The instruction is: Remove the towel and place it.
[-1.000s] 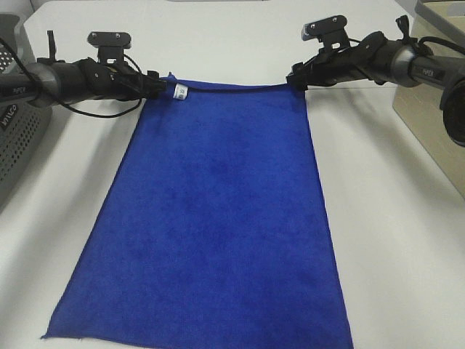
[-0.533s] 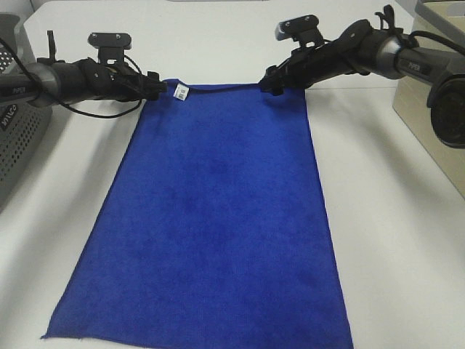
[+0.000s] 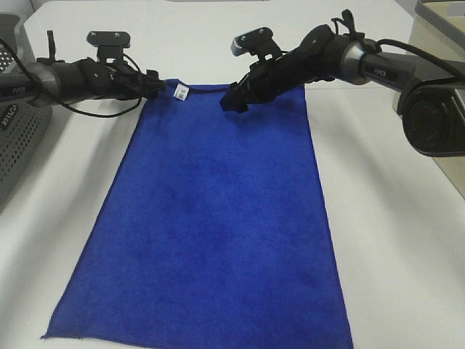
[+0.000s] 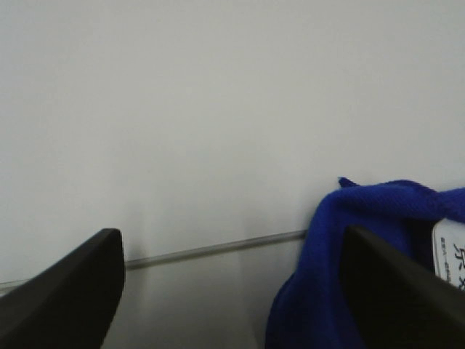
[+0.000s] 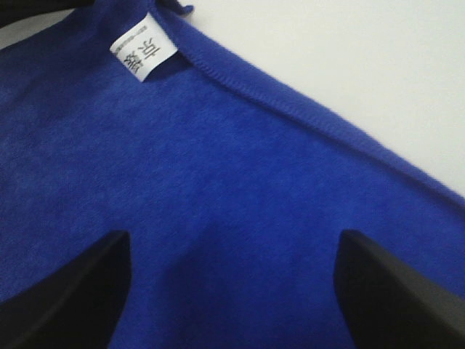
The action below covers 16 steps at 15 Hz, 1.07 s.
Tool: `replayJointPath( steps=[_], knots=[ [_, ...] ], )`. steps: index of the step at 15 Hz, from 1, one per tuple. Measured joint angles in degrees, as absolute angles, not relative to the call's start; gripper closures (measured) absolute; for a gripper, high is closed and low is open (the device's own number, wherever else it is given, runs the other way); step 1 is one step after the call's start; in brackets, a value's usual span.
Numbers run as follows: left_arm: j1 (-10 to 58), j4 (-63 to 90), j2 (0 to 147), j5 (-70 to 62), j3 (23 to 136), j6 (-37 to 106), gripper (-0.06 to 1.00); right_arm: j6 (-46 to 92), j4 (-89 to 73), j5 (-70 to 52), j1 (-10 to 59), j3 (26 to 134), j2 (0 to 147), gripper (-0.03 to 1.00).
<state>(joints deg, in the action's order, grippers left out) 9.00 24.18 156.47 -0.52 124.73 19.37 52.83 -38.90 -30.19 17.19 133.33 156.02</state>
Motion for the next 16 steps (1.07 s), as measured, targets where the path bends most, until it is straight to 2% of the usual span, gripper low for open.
replayJointPath(
  steps=[12,16],
  knots=[
    [7.85,25.32,152.12,1.43,125.31,14.84,0.18,51.85,-36.21,-32.37,17.76,133.33,158.08,0.21],
    [7.16,24.35,148.91,-5.56,126.17,14.84,0.18,50.88,-35.70,-33.98,17.76,133.04,156.65,0.21]
  ],
)
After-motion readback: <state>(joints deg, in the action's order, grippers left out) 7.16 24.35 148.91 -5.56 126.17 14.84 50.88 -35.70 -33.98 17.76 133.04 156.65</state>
